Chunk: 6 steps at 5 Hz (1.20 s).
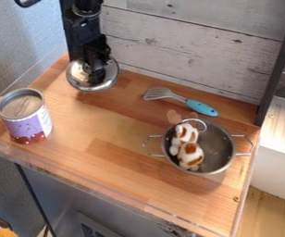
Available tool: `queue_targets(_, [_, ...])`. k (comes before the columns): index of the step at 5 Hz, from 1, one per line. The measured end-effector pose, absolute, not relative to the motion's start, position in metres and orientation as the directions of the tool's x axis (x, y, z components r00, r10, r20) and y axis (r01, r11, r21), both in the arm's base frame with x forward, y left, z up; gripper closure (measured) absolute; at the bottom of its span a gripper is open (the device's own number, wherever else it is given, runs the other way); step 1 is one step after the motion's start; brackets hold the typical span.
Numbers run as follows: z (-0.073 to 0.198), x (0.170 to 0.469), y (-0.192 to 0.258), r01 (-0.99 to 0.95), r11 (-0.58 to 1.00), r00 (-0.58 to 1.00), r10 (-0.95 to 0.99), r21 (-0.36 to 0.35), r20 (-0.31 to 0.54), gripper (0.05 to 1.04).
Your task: Move the silver lid to the top left corner of the table
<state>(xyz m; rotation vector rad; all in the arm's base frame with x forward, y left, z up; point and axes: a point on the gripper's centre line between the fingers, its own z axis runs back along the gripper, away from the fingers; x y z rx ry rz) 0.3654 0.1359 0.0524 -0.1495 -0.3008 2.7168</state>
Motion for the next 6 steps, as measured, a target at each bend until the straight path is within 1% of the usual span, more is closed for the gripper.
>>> queue_targets(1, [0.0429,0.3683,0.1357,-0.391,-0.899,-0.913,0.406,-0.196,-0.045,0.802])
queue_targets(2, [0.0437,0.3693,0.1387,-0.384,-0.899,-0.916,0.4,-0.208,-0.035,0.802])
queue_targets(3, [0.0378,0.3671,0.1387,-0.387,-0.904,-0.919,0.394,-0.182,0.0,0.802])
queue_targets(4, [0.0381,0.3674,0.1368,-0.384,-0.907,-0.92,0.391,-0.173,-0.008,0.802])
queue_targets(5, [0.0348,0.3655,0.1317,-0.39,-0.914,-0.921,0.39,-0.115,0.024,0.802])
queue_targets(6, [0.0366,0.3666,0.1345,-0.374,-0.919,-0.927,0.372,-0.126,0.038,0.761])
